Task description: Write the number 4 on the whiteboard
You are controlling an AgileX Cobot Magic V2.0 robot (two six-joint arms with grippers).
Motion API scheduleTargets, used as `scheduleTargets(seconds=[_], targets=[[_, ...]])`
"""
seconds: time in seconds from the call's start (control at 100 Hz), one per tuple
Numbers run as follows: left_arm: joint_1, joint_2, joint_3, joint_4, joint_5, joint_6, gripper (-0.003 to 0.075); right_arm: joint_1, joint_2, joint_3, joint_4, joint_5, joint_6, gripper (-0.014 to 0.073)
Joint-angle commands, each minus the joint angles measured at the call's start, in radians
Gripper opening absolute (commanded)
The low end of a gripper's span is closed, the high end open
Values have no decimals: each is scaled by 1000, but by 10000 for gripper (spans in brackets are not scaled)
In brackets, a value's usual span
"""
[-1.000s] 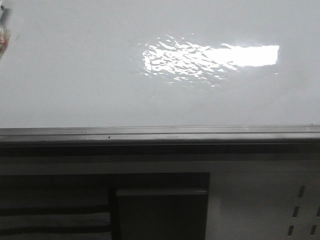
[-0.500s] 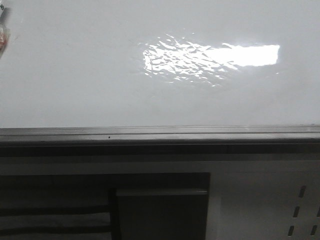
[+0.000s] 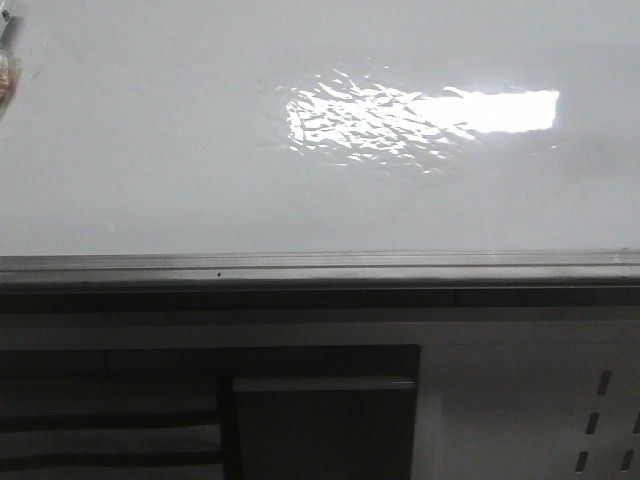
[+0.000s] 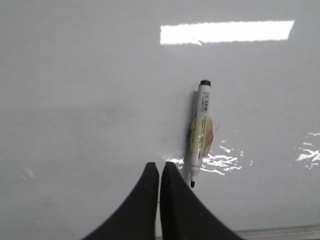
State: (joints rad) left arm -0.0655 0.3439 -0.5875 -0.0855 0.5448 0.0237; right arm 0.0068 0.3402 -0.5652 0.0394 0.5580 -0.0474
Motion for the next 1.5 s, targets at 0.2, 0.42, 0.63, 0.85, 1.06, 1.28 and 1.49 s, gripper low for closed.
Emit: scheduleTargets(seconds=[0.2,0.42,0.63,0.85,1.06,1.28,1.49], targets=[[0,44,-37,-5,-49,-10,-20,-6,48,-39,-12,-54,-5,-72],[0,44,-37,-7,-51,-10,-20,-6,48,-37,1,-52,-5,-72],[4,44,-34,11,-57,-10,-4,-6,48,-26,1,-49,-5,6],[4,44,-34,10,-78,-10,457,-6,48,-21,1,-62,-5,461],[4,44,-34,10,-78,-10,519,-6,48,-21,1,-62,-5,510],[4,44,-34,-16,-78,-10,472,-6,48,-21,5,-62,-5,510],[4,77,-27,-30,-65,56,439,-6,48,-21,5,-62,-5,510]])
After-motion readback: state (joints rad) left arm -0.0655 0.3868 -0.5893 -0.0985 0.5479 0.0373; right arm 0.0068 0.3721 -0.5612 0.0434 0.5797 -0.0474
